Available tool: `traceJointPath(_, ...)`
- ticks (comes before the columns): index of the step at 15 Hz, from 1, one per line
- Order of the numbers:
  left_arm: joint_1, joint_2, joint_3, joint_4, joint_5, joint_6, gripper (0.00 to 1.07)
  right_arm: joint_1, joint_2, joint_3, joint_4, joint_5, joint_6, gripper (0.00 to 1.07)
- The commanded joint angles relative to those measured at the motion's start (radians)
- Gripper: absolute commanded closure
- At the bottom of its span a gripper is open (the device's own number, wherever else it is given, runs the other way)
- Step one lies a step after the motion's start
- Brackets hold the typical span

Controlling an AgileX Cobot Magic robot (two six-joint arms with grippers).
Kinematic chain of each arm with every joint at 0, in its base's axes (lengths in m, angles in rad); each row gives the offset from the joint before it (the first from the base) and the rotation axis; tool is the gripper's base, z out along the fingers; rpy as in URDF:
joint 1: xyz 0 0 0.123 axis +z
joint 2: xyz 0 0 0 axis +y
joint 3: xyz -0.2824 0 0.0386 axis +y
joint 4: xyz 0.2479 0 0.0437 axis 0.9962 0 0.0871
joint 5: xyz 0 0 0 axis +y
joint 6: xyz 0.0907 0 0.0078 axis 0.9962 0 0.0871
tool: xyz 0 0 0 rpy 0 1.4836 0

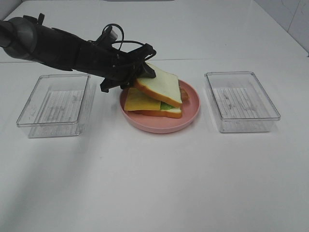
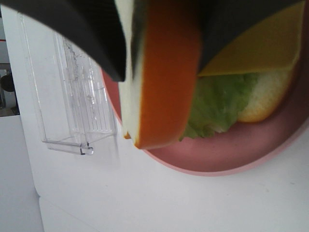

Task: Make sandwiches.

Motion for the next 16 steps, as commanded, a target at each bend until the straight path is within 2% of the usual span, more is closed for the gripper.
traceJointPath(1, -0.006, -0.005, -0.005, 0.016, 0.008, -0.017, 0.05, -0.005, -0.033, 0.005, 0.004, -0.010, -0.004, 0.09)
traceJointPath(3, -0.006, -0.027, -0.005, 0.068, 0.016, -0.022, 0.05, -0.005, -0.033, 0.005, 0.004, -0.010, -0.004, 0.09)
traceJointPath(4, -0.006, -0.052, -0.005, 0.130, 0.016, -0.056, 0.05, -0.005, -0.033, 0.005, 0.004, -0.010, -0.004, 0.09)
traceJointPath(5, -0.006, -0.083, -0.005, 0.229, 0.009, -0.122, 0.05, -0.005, -0.033, 0.005, 0.004, -0.010, -0.004, 0.09)
traceJointPath(6, -0.004, -0.128, -0.005, 0.431, 0.009, -0.289, 0.05, -0.005, -0.033, 0.005, 0.004, -0.010, -0.004, 0.09)
traceJointPath(7, -0.004, -0.138, -0.005, 0.526, 0.017, -0.366, 0.05, -0.005, -0.033, 0.005, 0.004, -0.010, -0.004, 0.09)
traceJointPath(8, -0.004, -0.156, -0.005, 0.709, 0.047, -0.515, 0.05, -0.005, -0.033, 0.005, 0.004, -0.010, -0.004, 0.09)
traceJointPath(9, 0.002, -0.178, -0.008, 0.911, 0.112, -0.657, 0.05, -0.005, -0.033, 0.005, 0.004, -0.010, -0.004, 0.09)
traceJointPath(10, 0.002, -0.211, -0.040, 1.186, 0.267, -0.841, 0.05, -0.005, -0.033, 0.005, 0.004, -0.010, -0.004, 0.09)
traceJointPath(11, 0.002, -0.235, -0.066, 1.330, 0.389, -0.894, 0.05, -0.005, -0.033, 0.005, 0.004, -0.010, -0.004, 0.09)
traceJointPath(12, 0.002, -0.266, -0.086, 1.436, 0.517, -0.903, 0.05, -0.005, -0.033, 0.005, 0.004, -0.010, -0.004, 0.09)
traceJointPath(13, 0.002, -0.283, -0.090, 1.474, 0.576, -0.901, 0.05, -0.005, -0.033, 0.005, 0.004, -0.010, -0.004, 0.09)
traceJointPath(15, 0.014, -0.363, -0.090, 1.589, 0.817, -0.891, 0.05, -0.005, -0.033, 0.005, 0.004, -0.010, -0.004, 0.09)
traceJointPath(16, 0.024, -0.398, -0.086, 1.617, 0.897, -0.891, 0.05, -0.005, -0.033, 0.005, 0.004, -0.010, -0.004, 0.09)
